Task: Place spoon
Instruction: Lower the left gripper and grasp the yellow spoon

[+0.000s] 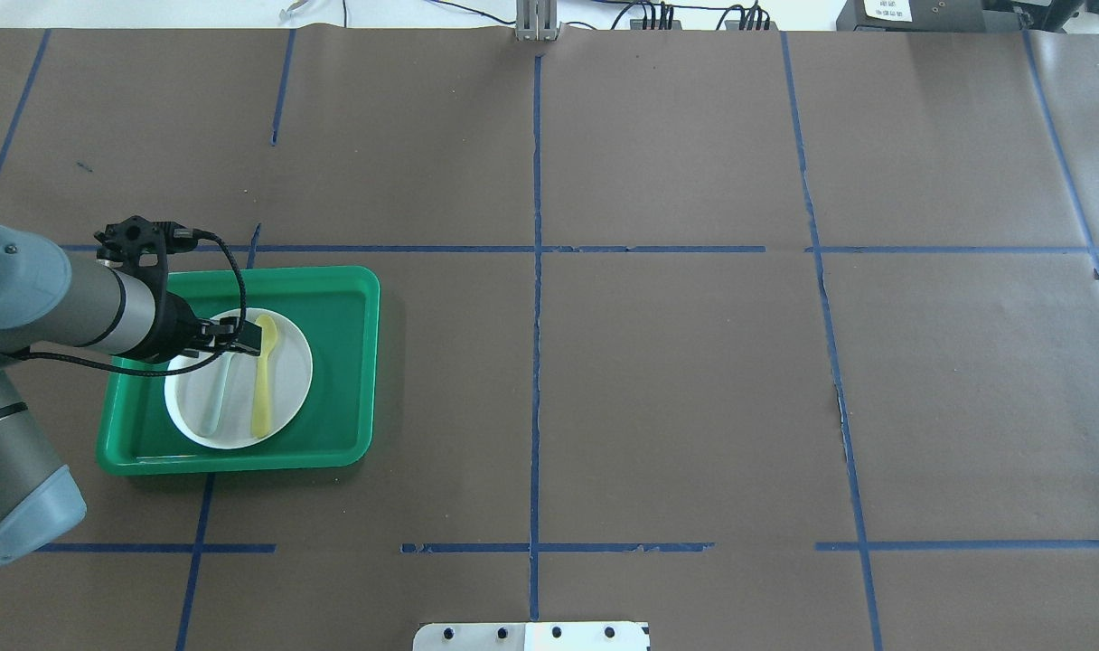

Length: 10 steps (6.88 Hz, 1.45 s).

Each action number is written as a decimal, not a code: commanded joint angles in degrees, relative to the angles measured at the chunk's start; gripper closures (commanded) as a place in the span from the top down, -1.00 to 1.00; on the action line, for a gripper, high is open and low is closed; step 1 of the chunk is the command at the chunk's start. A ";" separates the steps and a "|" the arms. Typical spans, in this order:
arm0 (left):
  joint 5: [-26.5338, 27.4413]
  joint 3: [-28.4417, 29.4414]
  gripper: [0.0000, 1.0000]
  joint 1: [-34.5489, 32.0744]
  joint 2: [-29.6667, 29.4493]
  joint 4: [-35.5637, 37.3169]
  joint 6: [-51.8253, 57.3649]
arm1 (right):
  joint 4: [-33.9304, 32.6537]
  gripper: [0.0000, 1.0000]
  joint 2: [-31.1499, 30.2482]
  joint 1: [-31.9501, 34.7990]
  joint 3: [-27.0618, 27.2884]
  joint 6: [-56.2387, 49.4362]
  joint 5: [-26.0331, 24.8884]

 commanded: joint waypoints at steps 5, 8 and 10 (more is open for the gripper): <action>0.77 4.84 0.10 3.29 -2.89 0.09 -0.87 | 0.00 1.00 0.00 0.00 0.00 0.00 0.00; 0.77 4.94 0.07 3.56 -2.90 0.09 -0.87 | 0.00 1.00 0.00 0.00 0.00 0.00 0.00; 0.77 4.85 -1.00 3.56 -2.90 0.09 -0.87 | 0.00 1.00 0.00 0.00 0.00 0.00 0.00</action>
